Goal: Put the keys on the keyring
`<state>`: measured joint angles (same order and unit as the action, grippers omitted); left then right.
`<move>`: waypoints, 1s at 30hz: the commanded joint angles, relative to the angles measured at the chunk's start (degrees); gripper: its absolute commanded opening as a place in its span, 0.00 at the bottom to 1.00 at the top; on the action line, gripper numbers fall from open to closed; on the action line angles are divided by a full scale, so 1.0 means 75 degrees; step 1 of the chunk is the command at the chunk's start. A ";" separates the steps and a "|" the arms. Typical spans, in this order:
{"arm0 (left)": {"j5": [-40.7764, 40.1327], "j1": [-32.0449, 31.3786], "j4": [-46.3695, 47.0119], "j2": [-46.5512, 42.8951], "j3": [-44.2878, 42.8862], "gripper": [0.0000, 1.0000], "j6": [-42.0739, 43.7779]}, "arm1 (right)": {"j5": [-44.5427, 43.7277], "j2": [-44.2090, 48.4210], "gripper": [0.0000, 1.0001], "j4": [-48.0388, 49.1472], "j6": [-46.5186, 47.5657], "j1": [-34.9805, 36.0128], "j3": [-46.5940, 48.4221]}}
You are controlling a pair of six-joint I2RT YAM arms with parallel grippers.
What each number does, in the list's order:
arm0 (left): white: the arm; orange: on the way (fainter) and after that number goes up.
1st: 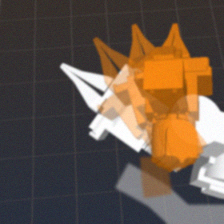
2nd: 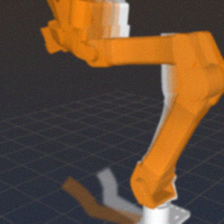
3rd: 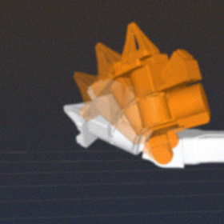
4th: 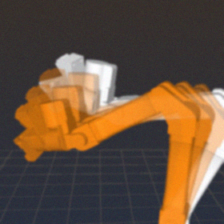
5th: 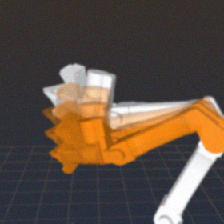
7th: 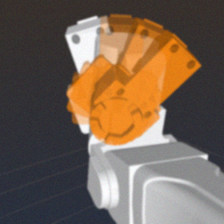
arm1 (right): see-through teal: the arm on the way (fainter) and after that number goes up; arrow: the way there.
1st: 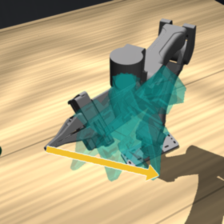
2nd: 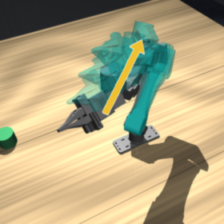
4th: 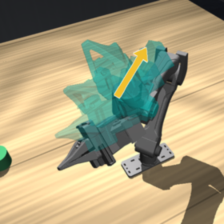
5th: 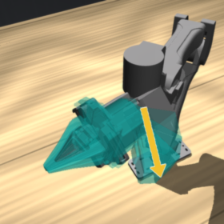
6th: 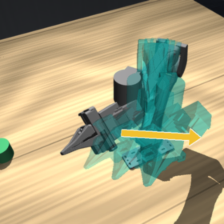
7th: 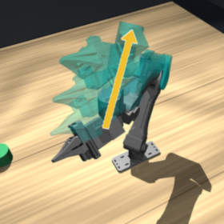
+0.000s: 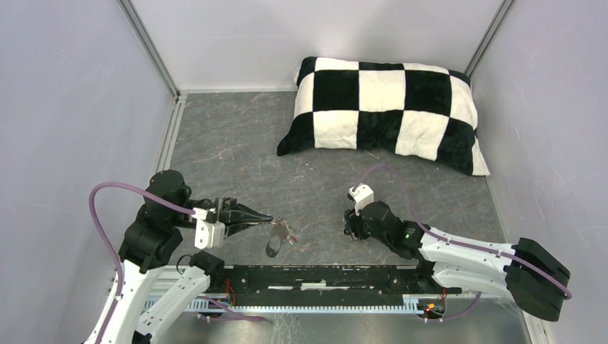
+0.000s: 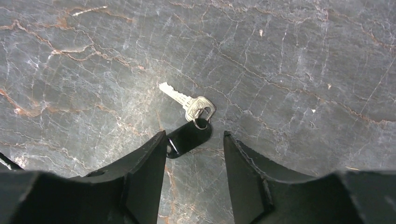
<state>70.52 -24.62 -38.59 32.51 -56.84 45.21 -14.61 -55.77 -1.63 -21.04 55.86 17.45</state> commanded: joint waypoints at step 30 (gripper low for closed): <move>-0.0019 -0.0012 0.0376 -0.0017 -0.0260 0.02 -0.0681 | -0.0183 -0.1017 0.35 0.1180 0.0684 -0.0035 0.0008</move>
<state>70.43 -24.62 -38.41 32.51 -56.84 42.04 -14.52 -62.57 5.48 -16.56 55.81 17.37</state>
